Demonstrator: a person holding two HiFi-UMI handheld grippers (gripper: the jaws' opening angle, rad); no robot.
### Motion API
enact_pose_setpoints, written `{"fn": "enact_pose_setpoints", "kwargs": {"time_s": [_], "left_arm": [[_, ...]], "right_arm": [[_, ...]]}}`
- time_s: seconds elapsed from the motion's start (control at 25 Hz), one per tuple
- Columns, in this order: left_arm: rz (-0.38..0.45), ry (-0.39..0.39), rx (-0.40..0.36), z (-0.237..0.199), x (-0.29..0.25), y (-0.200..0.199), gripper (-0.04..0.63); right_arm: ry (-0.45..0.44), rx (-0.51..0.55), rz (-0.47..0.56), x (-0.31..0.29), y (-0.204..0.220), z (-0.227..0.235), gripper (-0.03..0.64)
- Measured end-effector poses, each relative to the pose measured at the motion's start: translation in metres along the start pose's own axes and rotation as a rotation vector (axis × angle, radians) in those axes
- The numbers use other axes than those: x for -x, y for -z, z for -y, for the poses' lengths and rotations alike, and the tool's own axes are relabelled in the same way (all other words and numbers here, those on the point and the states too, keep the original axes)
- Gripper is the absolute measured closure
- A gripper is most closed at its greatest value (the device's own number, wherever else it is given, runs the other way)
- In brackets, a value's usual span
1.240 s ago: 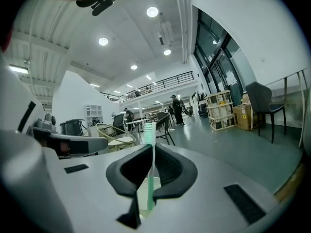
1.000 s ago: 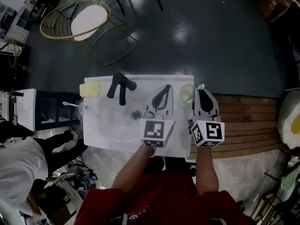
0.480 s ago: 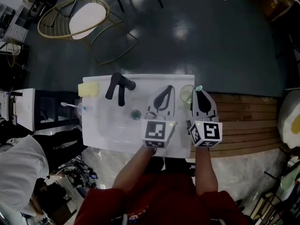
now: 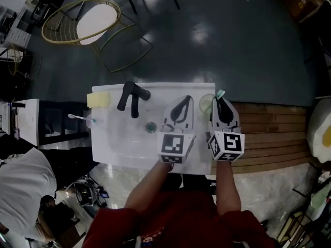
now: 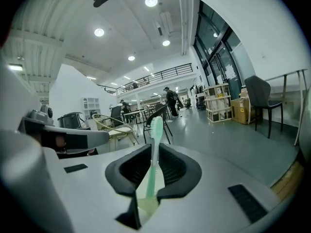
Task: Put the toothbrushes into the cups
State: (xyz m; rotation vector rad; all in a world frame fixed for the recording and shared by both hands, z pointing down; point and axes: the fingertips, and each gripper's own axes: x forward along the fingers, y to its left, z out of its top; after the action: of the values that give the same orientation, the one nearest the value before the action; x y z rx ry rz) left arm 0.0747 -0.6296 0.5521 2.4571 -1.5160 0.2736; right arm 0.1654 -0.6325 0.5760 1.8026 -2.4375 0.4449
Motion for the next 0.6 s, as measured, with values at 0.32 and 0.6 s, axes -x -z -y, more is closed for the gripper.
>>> {"fn": "enact_pose_setpoints", "kwargs": {"time_s": [0.32,0.6], "left_arm": [[0.003,0.005,0.007,0.001,0.003,0.000,0.568],[0.026,0.004,0.000,-0.001,0.012,-0.011,0.567]], "right_arm": [[-0.002,-0.003,0.005,0.001,-0.001,-0.004,0.574],[0.010,0.011,0.023,0.008,-0.012,-0.008,0.574]]}}
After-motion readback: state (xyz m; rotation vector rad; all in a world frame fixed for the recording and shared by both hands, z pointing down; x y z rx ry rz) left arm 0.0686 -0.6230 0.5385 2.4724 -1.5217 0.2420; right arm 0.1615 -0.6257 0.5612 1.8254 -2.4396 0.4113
